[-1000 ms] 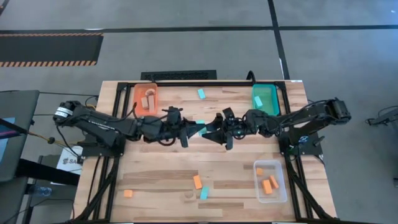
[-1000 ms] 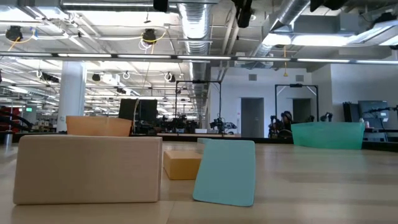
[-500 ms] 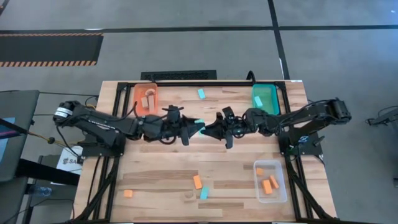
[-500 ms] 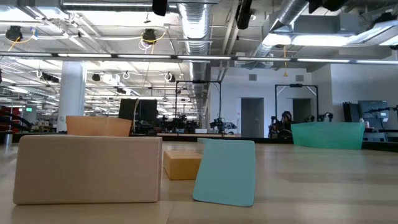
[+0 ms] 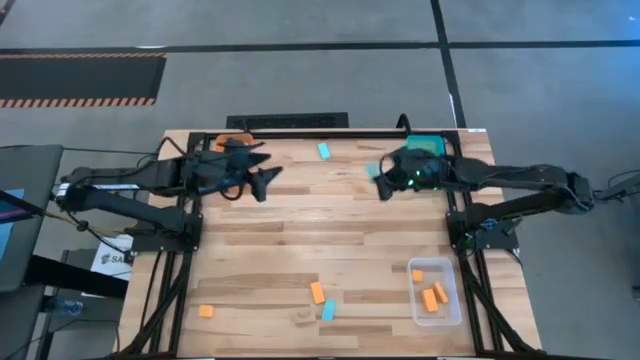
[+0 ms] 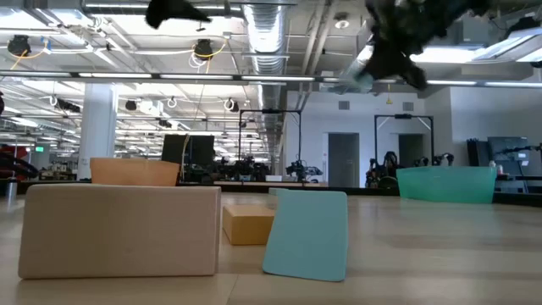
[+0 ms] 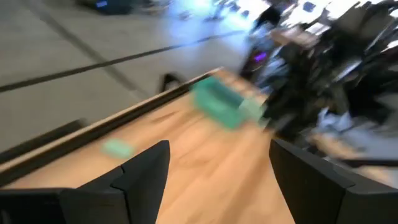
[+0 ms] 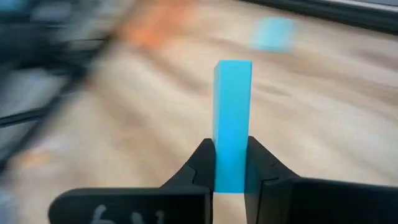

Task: Sort & place blocks by color
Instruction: Put the blue block into the blue bin

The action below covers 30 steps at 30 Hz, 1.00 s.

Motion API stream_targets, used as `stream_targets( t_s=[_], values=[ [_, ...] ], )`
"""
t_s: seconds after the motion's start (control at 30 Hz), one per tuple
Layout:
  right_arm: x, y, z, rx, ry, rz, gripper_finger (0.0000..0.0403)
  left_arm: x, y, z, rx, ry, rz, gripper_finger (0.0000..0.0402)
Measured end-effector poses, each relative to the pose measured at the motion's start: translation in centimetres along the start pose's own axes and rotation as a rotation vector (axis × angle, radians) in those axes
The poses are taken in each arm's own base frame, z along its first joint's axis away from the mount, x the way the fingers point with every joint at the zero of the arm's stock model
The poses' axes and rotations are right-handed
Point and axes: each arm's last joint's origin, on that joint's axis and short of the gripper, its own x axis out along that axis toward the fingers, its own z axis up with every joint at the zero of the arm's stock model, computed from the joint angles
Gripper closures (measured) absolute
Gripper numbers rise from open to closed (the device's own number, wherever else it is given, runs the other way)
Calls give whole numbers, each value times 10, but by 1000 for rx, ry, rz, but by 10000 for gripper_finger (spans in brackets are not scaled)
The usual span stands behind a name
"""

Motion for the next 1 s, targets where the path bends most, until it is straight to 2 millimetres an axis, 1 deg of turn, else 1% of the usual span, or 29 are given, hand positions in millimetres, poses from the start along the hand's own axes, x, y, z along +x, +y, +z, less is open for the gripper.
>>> stream_targets(
  t_s=[0.1,0.17,0.33,0.4,0.5,0.6,0.7,0.87,1.0],
  values=[
    [-5,-35,3,61,42,-267,361,-4,10,-3,51,46,64,137],
    [-8,-56,6,107,71,-401,361,-4,13,-5,65,71,87,137],
    [-5,-102,19,166,142,-631,361,-3,14,-5,76,78,94,137],
    [-2,-120,24,192,154,-704,361,-3,14,-5,76,78,94,137],
    [4,-141,29,194,196,-776,361,-3,14,-5,76,74,100,136],
    [12,-156,29,165,254,-849,361,-4,15,-5,56,62,121,136],
    [19,-165,27,125,314,-929,361,-4,15,-5,27,48,141,136],
    [30,-172,23,88,368,-986,351,-4,16,-4,-17,36,156,136],
    [37,-176,20,63,416,-994,326,-4,16,-4,-32,30,164,136]
  ],
)
